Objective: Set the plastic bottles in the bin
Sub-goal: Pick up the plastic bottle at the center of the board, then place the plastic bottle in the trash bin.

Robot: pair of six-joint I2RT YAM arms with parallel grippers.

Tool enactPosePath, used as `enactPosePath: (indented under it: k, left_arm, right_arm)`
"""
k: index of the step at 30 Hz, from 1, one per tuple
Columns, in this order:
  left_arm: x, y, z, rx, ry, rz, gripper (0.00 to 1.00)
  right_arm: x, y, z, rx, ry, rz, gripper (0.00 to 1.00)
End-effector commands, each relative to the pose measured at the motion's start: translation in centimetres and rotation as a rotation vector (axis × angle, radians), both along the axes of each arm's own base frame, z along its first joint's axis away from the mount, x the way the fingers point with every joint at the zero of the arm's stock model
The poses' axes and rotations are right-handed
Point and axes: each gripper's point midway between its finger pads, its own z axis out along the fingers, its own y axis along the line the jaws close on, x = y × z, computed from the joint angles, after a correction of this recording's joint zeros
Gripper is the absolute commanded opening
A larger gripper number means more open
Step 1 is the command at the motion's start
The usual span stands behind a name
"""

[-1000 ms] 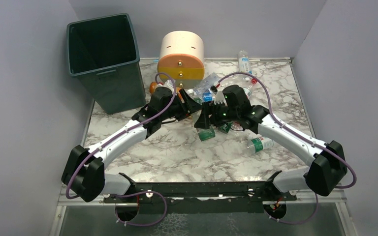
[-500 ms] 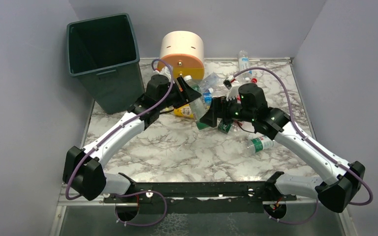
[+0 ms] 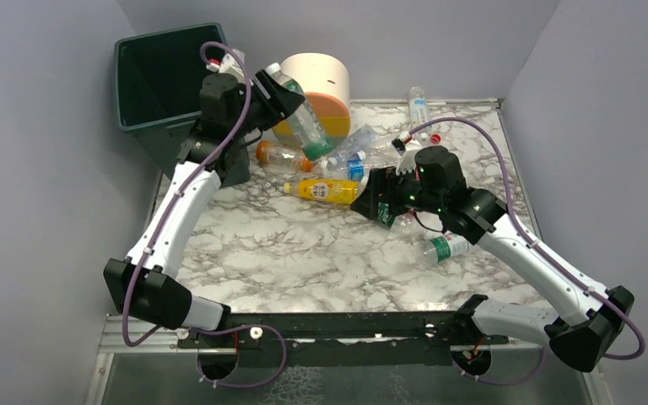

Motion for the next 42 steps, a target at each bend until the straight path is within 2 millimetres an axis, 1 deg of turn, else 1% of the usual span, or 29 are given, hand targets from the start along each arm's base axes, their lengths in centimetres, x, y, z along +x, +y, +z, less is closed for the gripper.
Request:
enactPosePath:
  k: [1, 4, 7, 10, 12, 15, 17, 19, 22, 24, 28, 31, 36, 38, 42]
  left_arm:
    - [1.3, 2.3, 4.9, 0.013, -0.108, 0.012, 0.54]
    - [2.2, 4.5, 7.5, -0.004, -0.157, 0.052, 0.54]
    - [2.9, 7.5, 10.0, -0.016, -0.209, 0.116, 0.54]
    - [3.5, 10.2, 11.9, -0.024, -0.246, 0.17, 0.54]
    - [3.9, 12.4, 12.9, -0.035, -0.27, 0.205, 0.54]
    - [3.8, 16.8, 14.7, -0.064, -0.308, 0.274, 0.55]
    - [3.8, 19.4, 15.4, -0.076, -0.326, 0.322, 0.55]
    - [3.7, 21.5, 15.8, -0.085, -0.337, 0.352, 0.56]
    - [3.7, 24.0, 15.7, -0.083, -0.336, 0.394, 0.56]
    - [4.0, 25.5, 15.0, -0.076, -0.328, 0.424, 0.56]
    - [4.4, 27.6, 13.9, -0.051, -0.32, 0.456, 0.58]
    - [4.6, 28.9, 13.4, 0.017, -0.327, 0.495, 0.63]
    - [5.4, 30.2, 12.1, 0.068, -0.306, 0.53, 0.72]
    - [5.8, 30.3, 11.5, 0.075, -0.296, 0.523, 0.77]
    - [6.0, 30.5, 10.8, 0.092, -0.286, 0.527, 0.82]
  right_arm:
    - [0.0, -0.2, 0.6, -0.003, -0.011, -0.016, 1.0]
    - [0.0, -0.2, 0.5, -0.006, -0.003, -0.01, 1.0]
    - [-0.1, -0.1, 0.4, -0.007, 0.0, -0.009, 1.0]
    - [-0.1, 0.0, 0.3, -0.008, 0.004, -0.005, 1.0]
    - [-0.1, 0.0, 0.2, -0.009, 0.007, -0.002, 1.0]
    - [-0.1, 0.1, 0.0, -0.01, 0.011, 0.003, 1.0]
    - [-0.1, 0.2, -0.1, -0.008, 0.014, 0.007, 1.0]
    - [-0.1, 0.3, -0.3, -0.01, 0.021, 0.01, 1.0]
    - [-0.1, 0.4, -0.5, -0.01, 0.023, 0.013, 1.0]
    - [-0.1, 0.5, -0.5, -0.006, 0.022, 0.016, 1.0]
    - [-0.1, 0.7, -0.7, -0.003, 0.029, 0.024, 1.0]
    - [-0.2, 0.8, -1.0, -0.004, 0.037, 0.027, 1.0]
    - [-0.1, 0.9, -1.4, -0.004, 0.044, 0.03, 1.0]
    - [-0.1, 1.0, -1.5, -0.004, 0.047, 0.031, 1.0]
    - [0.0, 1.2, -1.8, -0.003, 0.055, 0.035, 1.0]
